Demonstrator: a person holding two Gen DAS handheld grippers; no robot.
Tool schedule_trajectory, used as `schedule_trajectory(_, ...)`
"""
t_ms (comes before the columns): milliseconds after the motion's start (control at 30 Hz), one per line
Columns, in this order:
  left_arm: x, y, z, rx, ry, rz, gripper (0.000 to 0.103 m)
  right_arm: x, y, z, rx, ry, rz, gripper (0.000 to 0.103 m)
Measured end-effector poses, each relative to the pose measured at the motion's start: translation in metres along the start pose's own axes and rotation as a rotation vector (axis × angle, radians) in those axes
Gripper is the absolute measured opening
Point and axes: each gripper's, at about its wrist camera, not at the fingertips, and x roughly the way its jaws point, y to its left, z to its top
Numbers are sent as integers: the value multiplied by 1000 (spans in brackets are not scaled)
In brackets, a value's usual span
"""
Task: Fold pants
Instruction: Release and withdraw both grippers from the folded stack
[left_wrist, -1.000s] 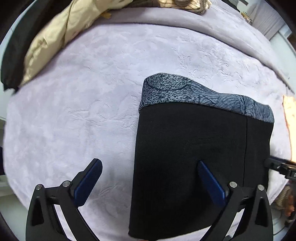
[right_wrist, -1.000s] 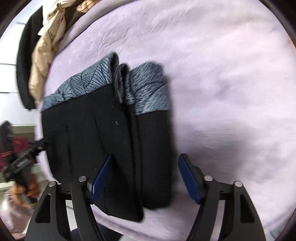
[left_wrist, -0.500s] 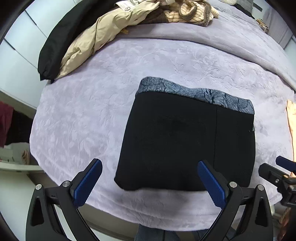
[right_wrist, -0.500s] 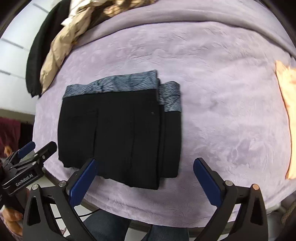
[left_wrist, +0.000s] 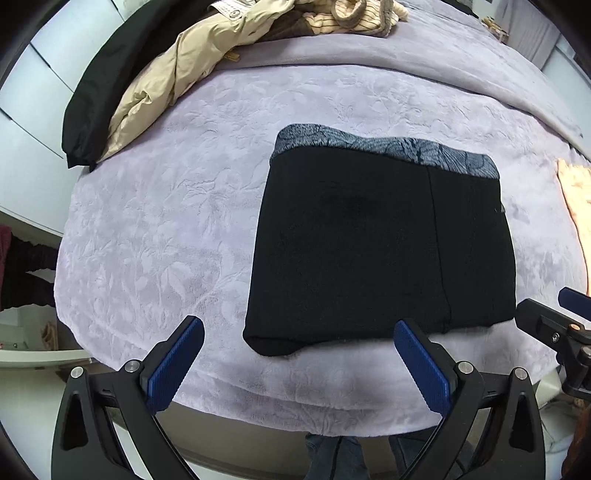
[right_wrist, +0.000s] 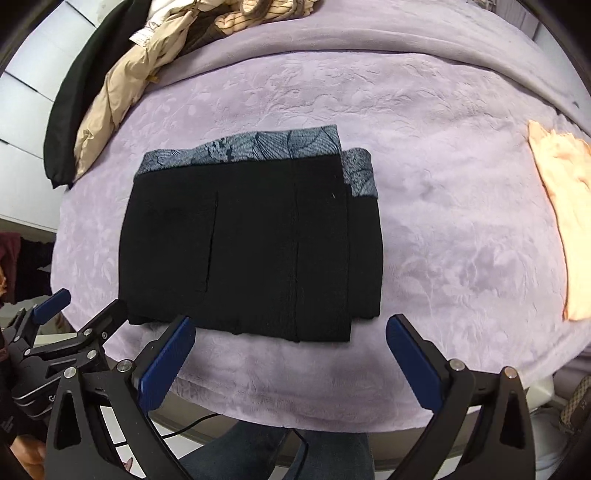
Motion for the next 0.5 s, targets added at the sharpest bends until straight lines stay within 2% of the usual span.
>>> schedule_trajectory(167,-1,3,-8,32,-12,-6,103,-2,6,-12,23,-17,-36,103)
schedule_trajectory(500,-6,10,-11,7,-23,-70,103,-3,17,-26,21,-30,-65,103)
